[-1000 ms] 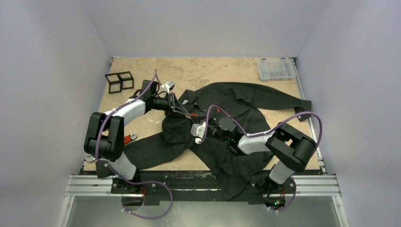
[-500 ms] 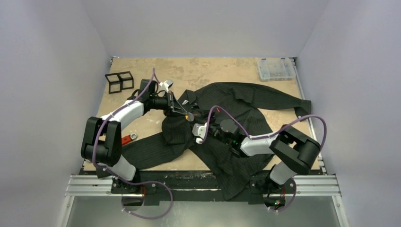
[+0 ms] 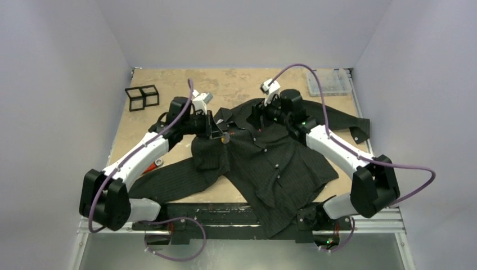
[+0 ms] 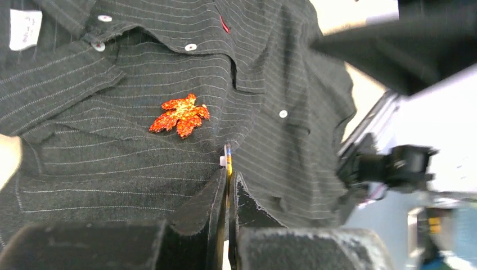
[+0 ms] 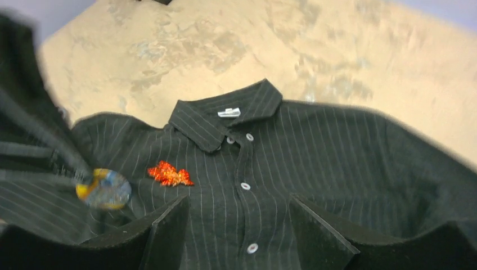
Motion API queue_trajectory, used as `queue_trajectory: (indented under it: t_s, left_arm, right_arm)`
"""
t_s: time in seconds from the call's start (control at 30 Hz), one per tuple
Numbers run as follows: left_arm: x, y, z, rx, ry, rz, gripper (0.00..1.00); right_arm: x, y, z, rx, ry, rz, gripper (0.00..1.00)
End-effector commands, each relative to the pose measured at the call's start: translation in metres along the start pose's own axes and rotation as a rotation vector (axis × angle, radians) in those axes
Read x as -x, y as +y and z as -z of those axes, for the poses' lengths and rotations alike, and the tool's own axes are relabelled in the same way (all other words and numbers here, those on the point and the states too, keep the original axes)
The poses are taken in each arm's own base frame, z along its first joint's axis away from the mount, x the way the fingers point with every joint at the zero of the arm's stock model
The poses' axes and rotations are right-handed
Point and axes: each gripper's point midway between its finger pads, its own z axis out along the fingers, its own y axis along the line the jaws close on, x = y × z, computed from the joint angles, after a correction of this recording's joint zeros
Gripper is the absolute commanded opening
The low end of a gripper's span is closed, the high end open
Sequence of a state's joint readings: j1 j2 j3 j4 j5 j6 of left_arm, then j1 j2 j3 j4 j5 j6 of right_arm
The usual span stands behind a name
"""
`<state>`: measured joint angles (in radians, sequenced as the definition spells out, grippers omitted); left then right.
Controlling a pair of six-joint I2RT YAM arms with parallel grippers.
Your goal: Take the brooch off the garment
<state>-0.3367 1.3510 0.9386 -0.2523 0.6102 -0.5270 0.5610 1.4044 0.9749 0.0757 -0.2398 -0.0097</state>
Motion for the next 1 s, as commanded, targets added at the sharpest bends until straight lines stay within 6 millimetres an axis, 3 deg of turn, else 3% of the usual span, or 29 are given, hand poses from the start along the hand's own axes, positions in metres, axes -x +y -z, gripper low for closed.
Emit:
queue_trajectory:
  t_s: [0.0, 0.07, 0.17, 0.37, 0.53, 0.77, 0.97]
  left_arm:
    - [-0.001, 0.003, 0.005, 0.169, -0.112, -0.387, 0.0]
    - [-0.001, -0.001, 0.007, 0.23, -0.169, -0.546, 0.0]
    - [-0.002, -0.016, 0.005, 0.288, -0.242, -0.8, 0.0]
    - [-0.012, -0.043, -0.002, 0.302, -0.321, -1.038, 0.0]
    - [-0.02, -0.058, -0.011, 0.299, -0.35, -1.147, 0.0]
    - [-0.021, -0.063, -0.021, 0.3, -0.366, -1.181, 0.0]
    - [-0.023, -0.065, -0.026, 0.299, -0.36, -1.204, 0.0]
  right_arm:
    - [-0.046, 0.024, 0.02, 0.068, 0.353, -0.565, 0.69]
    - [-0.049, 0.033, 0.022, 0.108, 0.399, -0.679, 0.7]
    - [-0.033, 0.047, 0.021, 0.191, 0.358, -0.773, 0.68]
    - [-0.034, 0.061, 0.01, 0.271, 0.391, -0.923, 0.64]
    - [-0.049, 0.072, 0.005, 0.323, 0.451, -1.025, 0.59]
    - [-0.043, 0.088, 0.002, 0.393, 0.461, -1.06, 0.62]
    - [-0.047, 0.092, 0.002, 0.417, 0.477, -1.076, 0.37]
